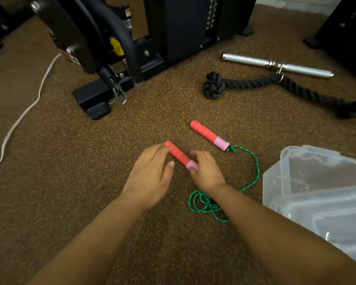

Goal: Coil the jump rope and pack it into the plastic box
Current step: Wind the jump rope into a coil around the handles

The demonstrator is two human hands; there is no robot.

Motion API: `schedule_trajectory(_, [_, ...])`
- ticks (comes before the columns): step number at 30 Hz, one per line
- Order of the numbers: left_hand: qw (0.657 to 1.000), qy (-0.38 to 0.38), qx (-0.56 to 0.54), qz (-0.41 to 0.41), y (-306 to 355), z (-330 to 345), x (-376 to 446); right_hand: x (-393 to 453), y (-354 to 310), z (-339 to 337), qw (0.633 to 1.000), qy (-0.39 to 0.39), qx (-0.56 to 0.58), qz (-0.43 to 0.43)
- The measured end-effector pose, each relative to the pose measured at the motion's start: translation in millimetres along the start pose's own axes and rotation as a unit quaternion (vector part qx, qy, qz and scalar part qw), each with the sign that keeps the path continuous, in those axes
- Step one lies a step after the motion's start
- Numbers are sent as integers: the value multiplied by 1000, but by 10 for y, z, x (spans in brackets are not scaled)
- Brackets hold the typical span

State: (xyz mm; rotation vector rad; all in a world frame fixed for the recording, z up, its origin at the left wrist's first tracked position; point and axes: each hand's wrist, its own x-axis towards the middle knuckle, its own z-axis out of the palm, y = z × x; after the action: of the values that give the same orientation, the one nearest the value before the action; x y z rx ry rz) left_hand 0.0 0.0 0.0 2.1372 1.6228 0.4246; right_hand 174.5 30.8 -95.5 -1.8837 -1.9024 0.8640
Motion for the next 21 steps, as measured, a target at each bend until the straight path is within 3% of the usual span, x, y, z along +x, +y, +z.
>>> schedule_trajectory(8, [1000, -9, -7, 16, -9, 101, -63, 208, -53, 167, 990, -95, -92, 39])
schedule_trajectory(12, [1000, -28, -7, 7, 22, 176, -100, 56, 67, 197, 982, -87, -166, 14])
schedule_trajectory(21, [999, -31, -6, 15, 271, 201, -71, -321, 159, -31, 998, -36, -46, 24])
